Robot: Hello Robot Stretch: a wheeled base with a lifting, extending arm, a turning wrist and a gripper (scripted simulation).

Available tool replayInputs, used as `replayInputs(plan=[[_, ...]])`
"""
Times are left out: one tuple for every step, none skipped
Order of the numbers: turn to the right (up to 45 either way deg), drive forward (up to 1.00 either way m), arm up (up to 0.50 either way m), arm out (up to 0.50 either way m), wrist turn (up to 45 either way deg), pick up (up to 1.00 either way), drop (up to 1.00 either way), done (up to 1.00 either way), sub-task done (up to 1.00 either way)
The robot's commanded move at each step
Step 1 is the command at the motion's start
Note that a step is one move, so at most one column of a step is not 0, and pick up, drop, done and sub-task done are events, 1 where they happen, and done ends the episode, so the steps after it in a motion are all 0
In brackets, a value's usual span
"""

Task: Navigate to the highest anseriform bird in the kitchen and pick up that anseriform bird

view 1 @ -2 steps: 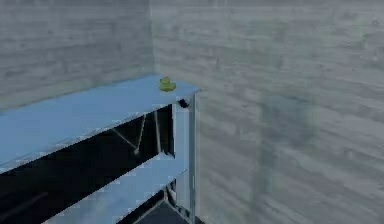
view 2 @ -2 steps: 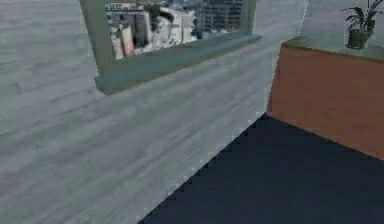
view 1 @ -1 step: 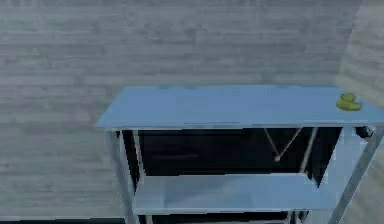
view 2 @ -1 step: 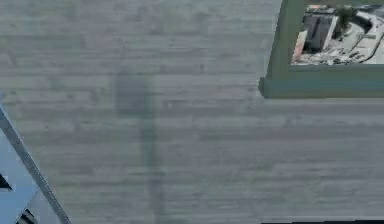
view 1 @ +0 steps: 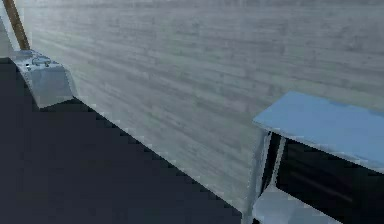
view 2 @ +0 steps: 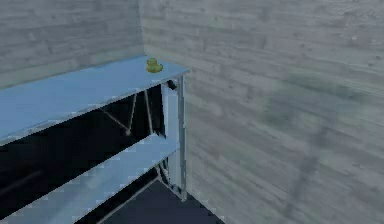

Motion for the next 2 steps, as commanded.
replayInputs(plan=[[-6.0,0.00,0.00,0.00,0.0,0.00,0.00,0.00,0.00],[45.0,0.00,0.00,0.00,0.0,0.00,0.00,0.00,0.00]])
